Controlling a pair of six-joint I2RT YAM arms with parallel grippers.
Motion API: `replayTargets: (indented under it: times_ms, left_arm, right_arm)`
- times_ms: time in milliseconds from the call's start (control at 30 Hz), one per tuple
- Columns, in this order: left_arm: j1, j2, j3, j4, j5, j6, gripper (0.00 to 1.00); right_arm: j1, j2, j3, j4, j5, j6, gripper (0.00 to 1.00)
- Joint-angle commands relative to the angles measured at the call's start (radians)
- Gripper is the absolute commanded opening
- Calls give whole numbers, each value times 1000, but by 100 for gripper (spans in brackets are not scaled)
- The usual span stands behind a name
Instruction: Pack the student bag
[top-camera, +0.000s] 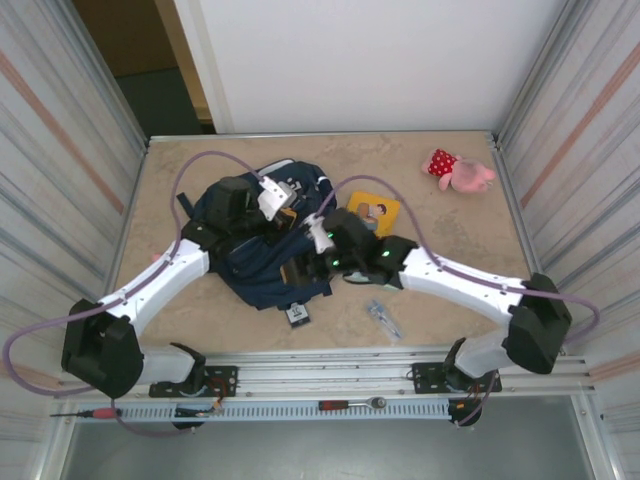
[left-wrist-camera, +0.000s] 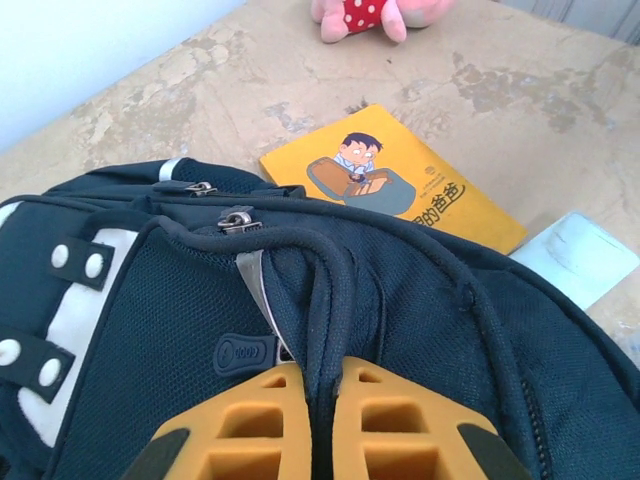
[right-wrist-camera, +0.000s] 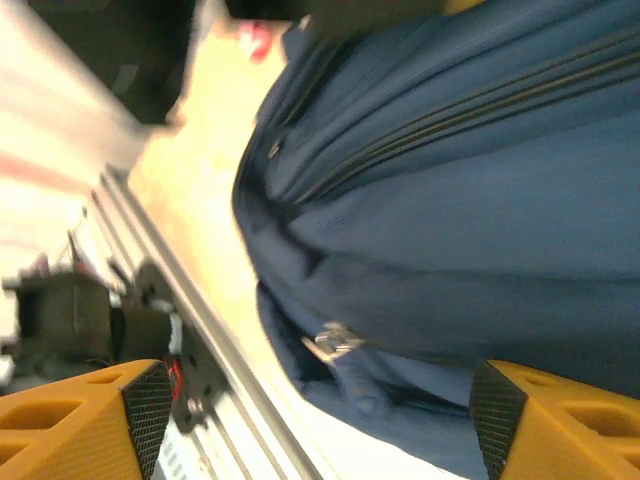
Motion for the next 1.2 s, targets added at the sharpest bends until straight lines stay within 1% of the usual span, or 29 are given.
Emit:
replayTargets:
  times_ms: [0, 67, 133, 267, 333, 367, 500, 533, 600, 633, 667, 700, 767, 833, 867, 933, 1000, 1100, 1167]
  left_arm:
    - [20, -60, 9, 74, 138, 39, 0]
    - [28, -61, 8, 69, 170, 51, 0]
    - [38, -59, 6, 72, 209, 58, 0]
    - [38, -46, 10, 83, 257, 66, 0]
    - [38, -43, 15, 86, 262, 66, 0]
    - [38, -44, 13, 93, 263, 66, 0]
    - [38, -34, 17, 112, 280, 58, 0]
    - [38, -30, 20, 114, 290, 58, 0]
    - [38, -22, 25, 114, 298, 44, 0]
    - [38, -20, 29, 111, 297, 36, 0]
    - [38, -22, 32, 103, 288, 26, 0]
    - [38, -27, 42, 80, 270, 8, 1]
    - [38, -49, 66, 1, 235, -41, 11]
    - [36, -91, 81, -99, 194, -99, 24]
    - [34, -113, 85, -149, 164, -126, 27]
    - [19, -175, 88, -252, 48, -224, 31]
    - [-4, -239, 78, -331, -44, -323, 33]
    - [-66, -328, 56, -422, -180, -501, 36]
    - [-118, -361, 55, -493, -239, -636, 36]
  right_arm:
    - [-112, -101, -63, -18, -61, 270, 82]
    - [-188, -109, -98, -15, -128, 408, 82]
    - [-223, -92, -105, -6, -180, 478, 81]
    - [-218, -35, -48, 22, -225, 513, 81]
    - [-211, -8, -29, 25, -220, 551, 81]
    - [-208, 5, -29, 32, -214, 596, 81]
    - [-197, 50, -54, 99, -187, 681, 82]
    - [-194, 61, -57, 129, -179, 695, 80]
    - [-188, 86, -51, 186, -170, 716, 56]
    - [-185, 98, -42, 203, -156, 721, 48]
    - [-180, 105, -32, 209, -142, 720, 44]
    - [-175, 108, -22, 219, -123, 717, 38]
    - [-173, 107, -16, 247, -87, 715, 29]
    - [-175, 108, -14, 297, -51, 716, 15]
    - [-174, 113, -8, 320, -37, 720, 11]
    - [-170, 124, 10, 364, -12, 719, 7]
    - [-164, 130, 23, 378, 16, 718, 5]
    - [-152, 132, 28, 403, 62, 718, 3]
    - [-145, 137, 38, 418, 84, 714, 2]
